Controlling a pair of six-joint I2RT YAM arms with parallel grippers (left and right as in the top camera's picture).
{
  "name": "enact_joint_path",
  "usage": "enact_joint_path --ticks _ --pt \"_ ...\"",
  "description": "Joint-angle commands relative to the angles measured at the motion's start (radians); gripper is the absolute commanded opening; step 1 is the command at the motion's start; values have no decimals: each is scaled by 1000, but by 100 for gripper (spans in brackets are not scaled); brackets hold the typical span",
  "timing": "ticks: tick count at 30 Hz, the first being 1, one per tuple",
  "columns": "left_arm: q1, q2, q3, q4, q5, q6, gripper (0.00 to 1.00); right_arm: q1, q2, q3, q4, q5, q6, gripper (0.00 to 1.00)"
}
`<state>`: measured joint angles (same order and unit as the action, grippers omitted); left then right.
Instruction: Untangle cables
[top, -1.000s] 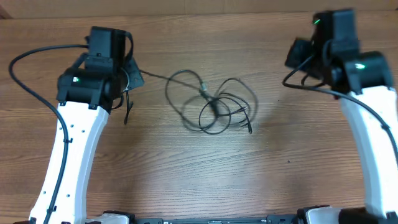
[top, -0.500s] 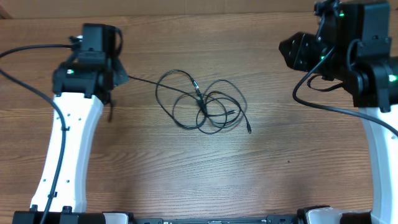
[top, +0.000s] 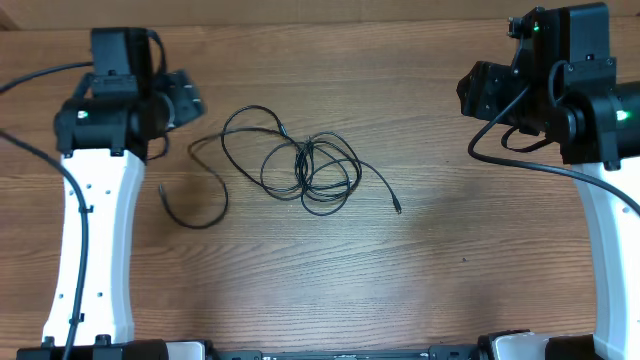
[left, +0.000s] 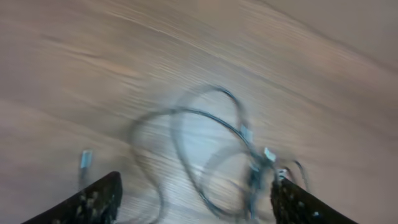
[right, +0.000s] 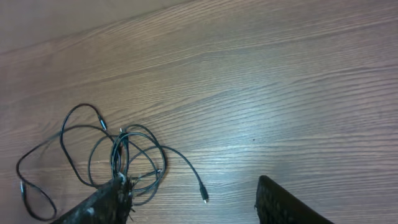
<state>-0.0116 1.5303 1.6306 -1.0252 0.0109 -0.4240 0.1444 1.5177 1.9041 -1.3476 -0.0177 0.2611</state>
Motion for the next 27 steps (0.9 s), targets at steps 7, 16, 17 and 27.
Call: enact_joint_path --ticks 7,16,17,27 --pt "-183 141 25 -69 233 274 79 -3 -3 -3 -19 17 -4 72" --pt "-224 361 25 -196 145 241 68 -2 10 -47 -33 -103 -42 78" --pt "-223 380 25 -209 127 229 68 -2 16 -54 -35 -127 -54 78" --pt "-222 406 25 -435 -51 137 62 49 148 -87 -26 -182 -54 81"
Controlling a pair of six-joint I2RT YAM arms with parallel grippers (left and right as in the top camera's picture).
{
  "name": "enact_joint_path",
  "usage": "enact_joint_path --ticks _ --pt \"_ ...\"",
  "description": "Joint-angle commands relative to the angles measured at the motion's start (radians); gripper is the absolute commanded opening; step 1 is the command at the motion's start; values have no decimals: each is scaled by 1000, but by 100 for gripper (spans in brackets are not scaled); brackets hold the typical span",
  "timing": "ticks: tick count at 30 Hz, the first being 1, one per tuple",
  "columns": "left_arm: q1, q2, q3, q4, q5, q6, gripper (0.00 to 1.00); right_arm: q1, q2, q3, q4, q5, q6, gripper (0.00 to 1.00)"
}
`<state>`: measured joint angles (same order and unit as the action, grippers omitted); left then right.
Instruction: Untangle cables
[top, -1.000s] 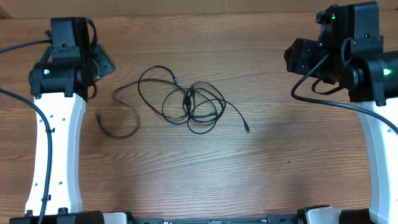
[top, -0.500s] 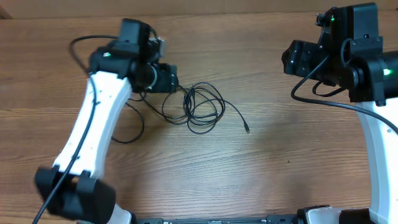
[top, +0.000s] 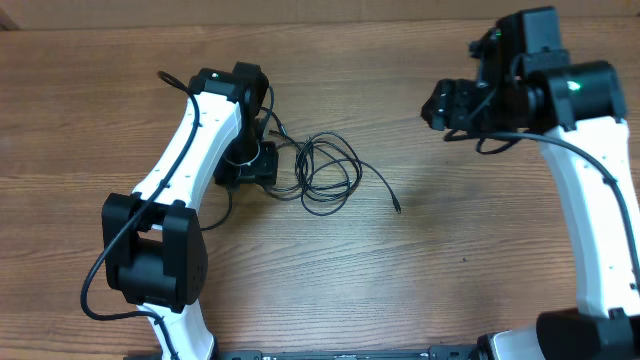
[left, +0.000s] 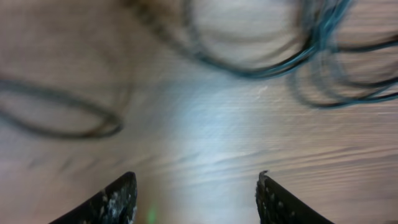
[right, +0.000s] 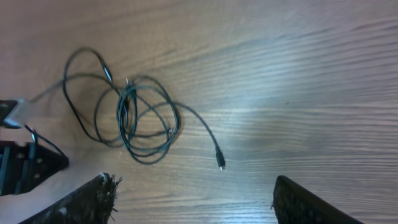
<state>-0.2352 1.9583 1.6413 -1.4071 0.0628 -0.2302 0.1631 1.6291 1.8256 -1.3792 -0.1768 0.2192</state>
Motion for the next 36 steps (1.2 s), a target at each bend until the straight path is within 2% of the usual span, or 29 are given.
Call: enact_joint_path --ticks 1,7,12,17,20,23,26,33,36 --pt "1 -30 14 -72 -109 -60 62 38 50 -8 8 -23 -12 81" --pt "1 -150 -16 -161 -121 -79 62 79 126 -9 15 -23 -11 82" --pt "1 -354 -161 -140 -133 -127 63 96 170 -33 47 -23 -7 85" --pt "1 -650 -409 53 -169 -190 67 137 184 -118 137 -27 -7 85" --pt "1 -801 -539 228 -148 -198 80 174 184 -190 224 -27 -7 82" --pt "1 -890 -624 362 -120 -197 84 209 184 -280 330 -25 27 78" --pt "1 -913 -666 413 -121 -198 83 236 184 -376 440 -24 105 75" --pt "1 -862 -686 425 -116 -201 83 259 185 -572 682 43 312 71" --pt "1 -835 -686 424 -113 -204 82 259 185 -628 787 42 335 68"
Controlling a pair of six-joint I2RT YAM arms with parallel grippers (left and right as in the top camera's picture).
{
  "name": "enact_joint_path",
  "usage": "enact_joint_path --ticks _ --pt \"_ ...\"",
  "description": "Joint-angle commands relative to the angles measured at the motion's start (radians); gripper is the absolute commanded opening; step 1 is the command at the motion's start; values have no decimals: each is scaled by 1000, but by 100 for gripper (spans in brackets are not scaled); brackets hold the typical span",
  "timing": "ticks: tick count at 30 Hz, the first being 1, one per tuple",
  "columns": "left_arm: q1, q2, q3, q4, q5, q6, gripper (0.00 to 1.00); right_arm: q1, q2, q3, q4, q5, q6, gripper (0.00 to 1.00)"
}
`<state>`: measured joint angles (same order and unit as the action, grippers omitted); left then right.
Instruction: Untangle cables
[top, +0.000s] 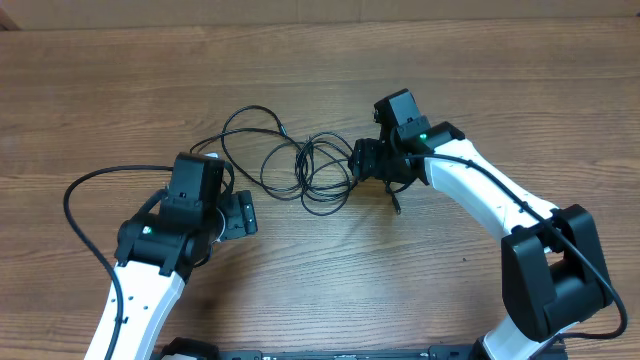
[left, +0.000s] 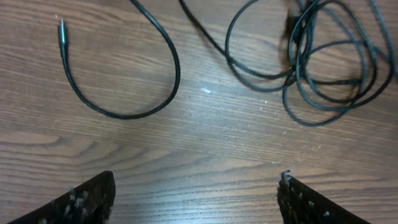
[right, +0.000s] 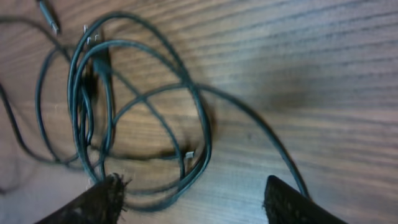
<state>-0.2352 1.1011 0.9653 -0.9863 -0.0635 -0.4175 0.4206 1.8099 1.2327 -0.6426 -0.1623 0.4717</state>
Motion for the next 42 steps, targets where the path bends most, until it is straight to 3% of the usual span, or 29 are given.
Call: enact_joint_path --ticks 1,7,16,28,42 --pt "1 31 -10 4 14 -17 82 1 4 -51 82 26 83 67" --pt "1 65 -10 5 31 -17 82 1 6 -138 212 26 147 55" --pt "1 72 -10 4 31 -17 81 2 12 -206 352 -8 183 55" --pt "1 72 -10 3 31 -17 82 6 55 -206 385 -44 236 49" --pt "1 72 -10 0 31 -17 81 10 55 -206 474 -234 236 49"
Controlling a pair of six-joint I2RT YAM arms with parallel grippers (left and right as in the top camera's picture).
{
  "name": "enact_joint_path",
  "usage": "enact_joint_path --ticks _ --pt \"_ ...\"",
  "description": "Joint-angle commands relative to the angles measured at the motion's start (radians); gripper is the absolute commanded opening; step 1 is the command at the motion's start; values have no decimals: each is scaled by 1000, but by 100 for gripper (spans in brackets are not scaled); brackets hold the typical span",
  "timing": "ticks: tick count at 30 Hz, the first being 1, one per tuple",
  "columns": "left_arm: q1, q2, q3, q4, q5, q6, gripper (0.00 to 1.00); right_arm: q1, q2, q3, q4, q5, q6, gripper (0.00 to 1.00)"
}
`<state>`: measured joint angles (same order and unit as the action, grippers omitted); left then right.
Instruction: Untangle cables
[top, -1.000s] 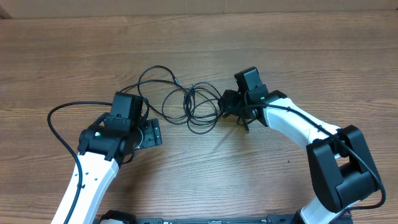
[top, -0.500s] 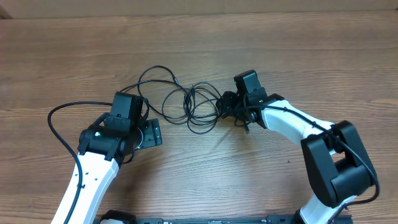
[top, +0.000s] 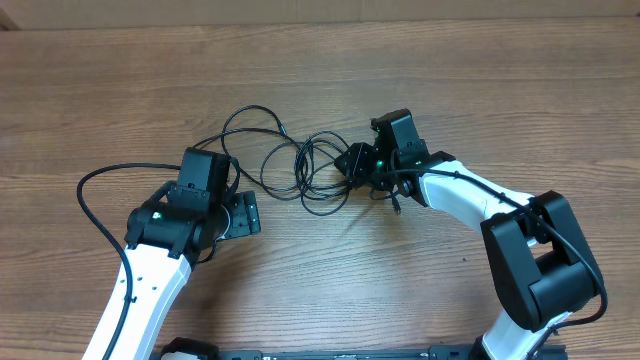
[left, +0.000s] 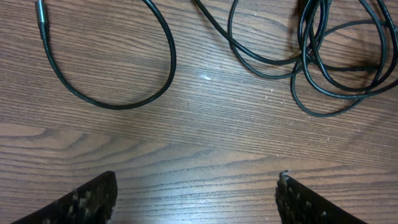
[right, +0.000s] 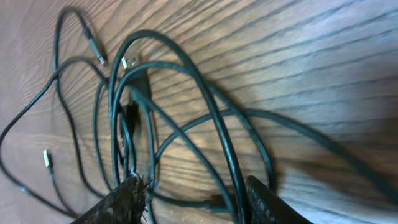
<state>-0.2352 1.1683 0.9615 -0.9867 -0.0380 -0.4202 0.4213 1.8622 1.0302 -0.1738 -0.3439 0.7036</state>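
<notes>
A tangle of thin black cables (top: 303, 160) lies mid-table, with one loop (top: 250, 112) reaching back left. My right gripper (top: 356, 161) is low at the tangle's right side and open. In the right wrist view its fingers (right: 127, 200) straddle several crossing strands (right: 149, 106), and the gripper (right: 196, 202) has not closed on them. My left gripper (top: 246, 213) hovers open in front of the tangle's left side, over bare wood (left: 196, 199). A loose curved strand (left: 169, 68) ends in a plug (left: 40, 9) ahead of the left gripper.
The wooden table (top: 320, 290) runs out to its far edge (top: 320, 24). One cable end with a plug (top: 397, 207) lies beside the right forearm. Each arm's own black lead (top: 95, 185) trails over the table.
My right gripper has come down closer into the right side of the tangle, so strands now sit between its fingers. The left gripper shifted slightly toward the tangle. The cables lie as before.
Both arms started drawn back at the far corners with the tangle untouched. Then the left arm was over the tangle's left side. Later it hovered at the front left, while the right gripper reached the tangle's right edge. Now the right fingers straddle strands.
</notes>
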Motion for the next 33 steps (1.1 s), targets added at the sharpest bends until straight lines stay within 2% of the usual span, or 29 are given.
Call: enact_joint_path --ticks 1,11,16,20,25,27,29,33 --pt "1 5 -6 0 5 -14 81 10 3 -4 6 -56 4 49" --pt "1 5 -6 -8 5 -14 80 13 3 -4 151 -178 4 49" --pt "1 5 -6 -8 5 -14 80 16 3 -4 162 -195 4 48" --pt "1 5 -6 -8 5 -14 80 33 3 -4 164 -201 4 33" --pt "1 5 -6 -8 5 -14 80 61 3 -4 180 -197 4 25" --pt "1 5 -6 -8 5 -14 80 68 3 -4 182 -187 4 18" --pt "1 5 -6 -8 5 -14 80 72 3 -4 181 -181 3 6" --pt "1 5 -6 -8 0 -13 80 72 3 -1 182 -214 -29 4"
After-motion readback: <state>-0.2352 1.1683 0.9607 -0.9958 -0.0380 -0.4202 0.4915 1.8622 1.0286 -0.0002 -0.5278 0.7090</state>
